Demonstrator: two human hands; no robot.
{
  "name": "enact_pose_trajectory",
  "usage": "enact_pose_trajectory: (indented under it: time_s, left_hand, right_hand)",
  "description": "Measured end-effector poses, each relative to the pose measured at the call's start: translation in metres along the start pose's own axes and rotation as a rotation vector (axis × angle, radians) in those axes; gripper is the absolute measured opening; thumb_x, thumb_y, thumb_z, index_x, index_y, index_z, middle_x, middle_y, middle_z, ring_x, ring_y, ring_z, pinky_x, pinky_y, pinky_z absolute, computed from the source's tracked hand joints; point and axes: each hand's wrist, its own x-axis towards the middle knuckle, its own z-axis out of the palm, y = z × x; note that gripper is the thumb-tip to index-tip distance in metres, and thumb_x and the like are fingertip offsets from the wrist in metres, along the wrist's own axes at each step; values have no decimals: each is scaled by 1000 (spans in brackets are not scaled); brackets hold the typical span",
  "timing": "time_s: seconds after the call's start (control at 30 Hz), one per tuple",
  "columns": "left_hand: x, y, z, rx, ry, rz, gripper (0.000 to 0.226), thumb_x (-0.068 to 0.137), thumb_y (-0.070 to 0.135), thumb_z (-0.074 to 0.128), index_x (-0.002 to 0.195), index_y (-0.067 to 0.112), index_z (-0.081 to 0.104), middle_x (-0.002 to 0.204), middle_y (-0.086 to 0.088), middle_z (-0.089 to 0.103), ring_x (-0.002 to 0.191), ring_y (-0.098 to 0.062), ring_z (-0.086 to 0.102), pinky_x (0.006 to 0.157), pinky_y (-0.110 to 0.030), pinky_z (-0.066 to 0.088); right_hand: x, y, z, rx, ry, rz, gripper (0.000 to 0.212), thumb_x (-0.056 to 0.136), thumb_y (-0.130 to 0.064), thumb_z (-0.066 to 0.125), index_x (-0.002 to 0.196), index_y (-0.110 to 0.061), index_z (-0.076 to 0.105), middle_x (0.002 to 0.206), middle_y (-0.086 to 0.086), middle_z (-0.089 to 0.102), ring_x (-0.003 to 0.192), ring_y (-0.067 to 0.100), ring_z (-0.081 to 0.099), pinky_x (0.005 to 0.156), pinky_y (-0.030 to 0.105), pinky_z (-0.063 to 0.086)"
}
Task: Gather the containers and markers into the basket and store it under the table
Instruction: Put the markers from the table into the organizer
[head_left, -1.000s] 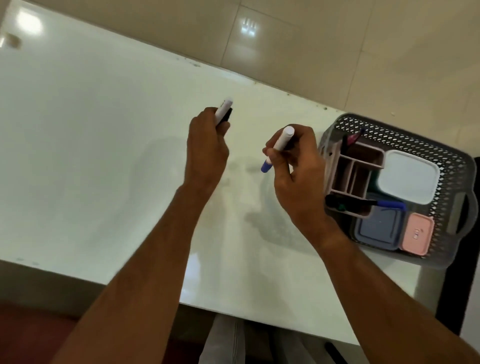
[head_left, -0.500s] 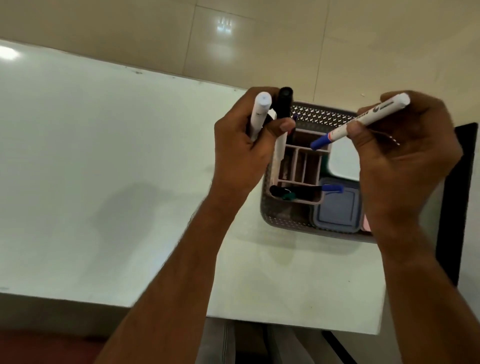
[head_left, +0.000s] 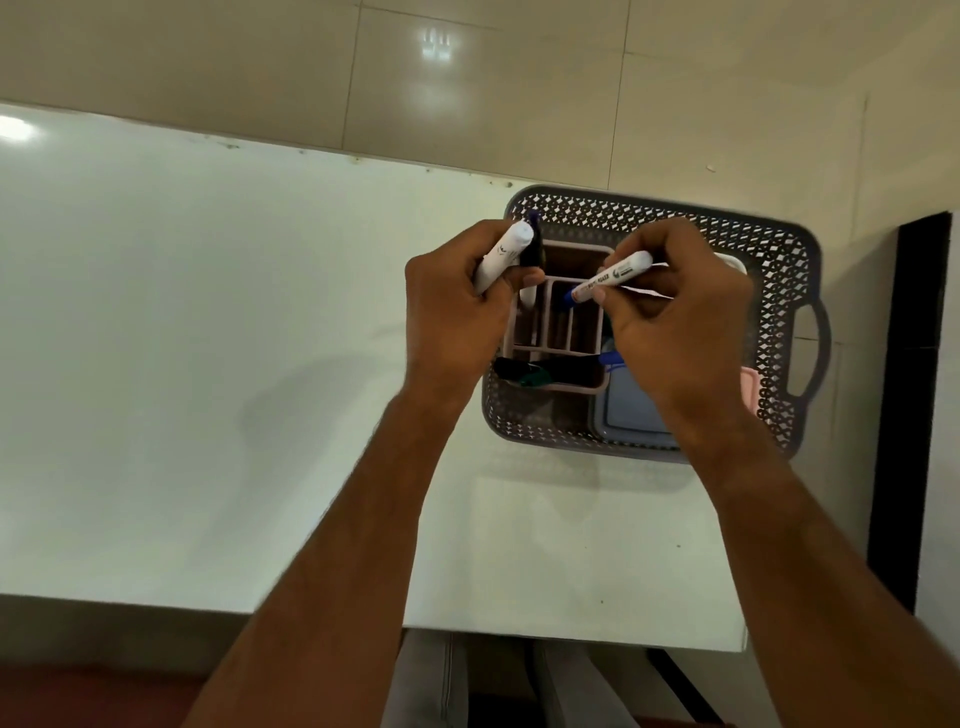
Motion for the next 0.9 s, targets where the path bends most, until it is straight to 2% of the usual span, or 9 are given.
enact_pose_trajectory:
  time_s: [0.13, 0.27, 0.33, 0.43, 0.53, 0.6, 0.73, 0.83, 0.9]
  left_hand:
    - [0, -6, 7, 68, -54, -32, 22, 88, 3, 78, 108, 11, 75, 88, 9, 71, 75, 6, 66, 72, -7, 53]
    - [0, -6, 8, 84, -77, -46, 33, 88, 11, 79, 120, 17, 72, 104, 10, 75, 90, -7, 70, 86, -24, 61]
    - [-1, -3, 7, 83, -65, -53, 37, 87, 10, 80, 123, 17, 71, 110, 9, 75, 93, -5, 70, 89, -21, 60]
    - [-2, 3, 5, 45, -24, -74, 33, 87, 14, 81, 119, 15, 72, 103, 11, 73, 84, 0, 67, 80, -4, 51]
    - [-2, 12, 3, -11, 18, -79, 31, 90, 20, 79, 119, 10, 72, 99, 1, 76, 89, -11, 71, 81, -10, 54]
    - [-3, 20, 5, -50, 15, -62, 34, 90, 18, 78, 122, 8, 70, 99, 1, 76, 92, -10, 72, 83, -11, 56]
    - [-6, 36, 14, -87, -93, 96, 33, 93, 6, 72, 125, 8, 67, 101, 14, 71, 93, 3, 69, 84, -16, 58]
    - [-5, 42, 20, -55, -157, 182, 38, 93, 5, 71, 131, 8, 65, 109, 3, 75, 97, -4, 71, 88, -23, 61]
    - [-5, 45, 23, -51, -189, 233, 41, 91, 0, 71, 132, 4, 64, 114, -6, 76, 103, -6, 70, 94, -20, 58]
  right_hand:
    - [4, 6, 6, -25, -44, -6, 29, 83, 1, 82, 103, -9, 64, 97, 4, 72, 89, 21, 75, 76, 41, 65]
    - [7, 7, 13, -75, -101, -24, 33, 86, 4, 79, 114, -8, 66, 98, 0, 72, 91, 19, 76, 79, 43, 66]
    - [9, 6, 14, -89, -123, -16, 38, 87, 4, 78, 121, -8, 66, 105, 6, 75, 97, 22, 76, 84, 45, 66]
    - [9, 3, 10, -86, -141, -6, 41, 88, 3, 78, 126, -6, 66, 114, 9, 75, 105, 24, 75, 89, 46, 64]
    - [5, -6, 0, -127, 0, -103, 36, 90, -5, 79, 124, 0, 68, 116, 12, 74, 107, 23, 73, 90, 39, 65]
    - [0, -16, -6, -67, 104, -172, 33, 92, -10, 79, 121, 3, 69, 112, 12, 74, 102, 21, 74, 84, 32, 65]
    - [-7, -34, -9, 49, 34, -261, 42, 93, -23, 80, 123, 3, 68, 109, 7, 73, 96, 24, 71, 82, 40, 62]
    - [-6, -36, -13, 12, 68, -261, 43, 92, -25, 79, 121, 5, 70, 108, -1, 66, 96, 22, 63, 83, 32, 55]
    - [-4, -35, -17, 46, 81, -226, 35, 94, -21, 77, 116, 6, 71, 106, 0, 67, 94, 21, 64, 82, 28, 55]
